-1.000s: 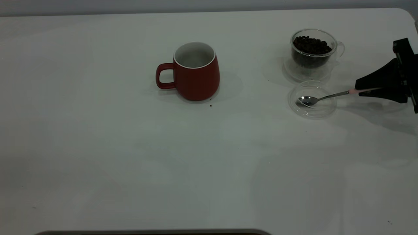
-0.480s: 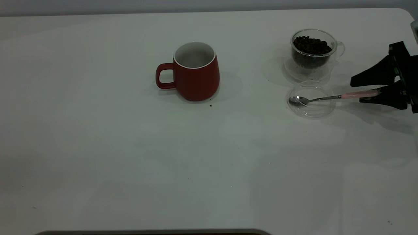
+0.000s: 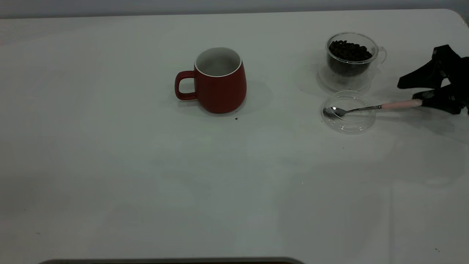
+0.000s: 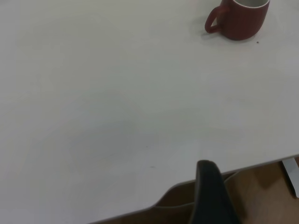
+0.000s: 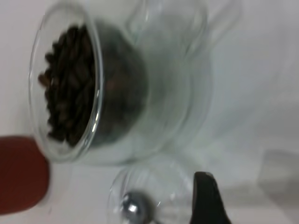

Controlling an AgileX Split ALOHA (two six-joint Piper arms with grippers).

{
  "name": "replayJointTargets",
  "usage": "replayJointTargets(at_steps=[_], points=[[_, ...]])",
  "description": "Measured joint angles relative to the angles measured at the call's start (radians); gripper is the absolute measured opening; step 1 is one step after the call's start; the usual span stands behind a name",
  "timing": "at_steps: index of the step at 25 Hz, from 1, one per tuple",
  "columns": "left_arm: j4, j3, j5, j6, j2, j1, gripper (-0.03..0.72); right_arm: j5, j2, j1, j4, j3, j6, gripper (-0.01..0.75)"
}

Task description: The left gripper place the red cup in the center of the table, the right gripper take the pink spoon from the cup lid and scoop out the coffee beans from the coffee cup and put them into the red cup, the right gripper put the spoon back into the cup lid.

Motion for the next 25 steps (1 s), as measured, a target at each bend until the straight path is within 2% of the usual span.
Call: replayJointTargets(at_steps=[5, 9, 11, 13, 16, 17, 22, 25], points=[[0.000, 0.000, 0.000, 0.000, 0.000, 0.000, 0.505, -0.086, -0.054, 0.000, 0.021, 0.003, -0.086, 0.515], [0.000, 0.000, 0.000, 0.000, 0.000, 0.000, 0.505, -0.176, -0.221, 0.018, 0.023, 0.035, -0.014, 0.515], [0.000, 0.000, 0.000, 0.000, 0.000, 0.000, 0.505, -0.153, -0.330, 0.042, -0.002, 0.044, 0.112, 0.515], [0.000, 0.000, 0.000, 0.000, 0.000, 0.000, 0.505, -0.029, -0.428, 0.070, -0.084, 0.048, 0.257, 0.515], [0.000, 0.000, 0.000, 0.000, 0.000, 0.000, 0.505, 0.177, -0.545, 0.118, -0.422, 0.049, 0.494, 0.515], [0.000, 0.000, 0.000, 0.000, 0.000, 0.000, 0.505, 0.206, -0.576, 0.135, -0.558, 0.050, 0.578, 0.515], [0.000, 0.000, 0.000, 0.000, 0.000, 0.000, 0.505, 0.205, -0.773, 0.263, -1.363, 0.058, 1.233, 0.515], [0.000, 0.000, 0.000, 0.000, 0.000, 0.000, 0.505, 0.294, -0.911, 0.383, -1.626, 0.059, 1.476, 0.515]])
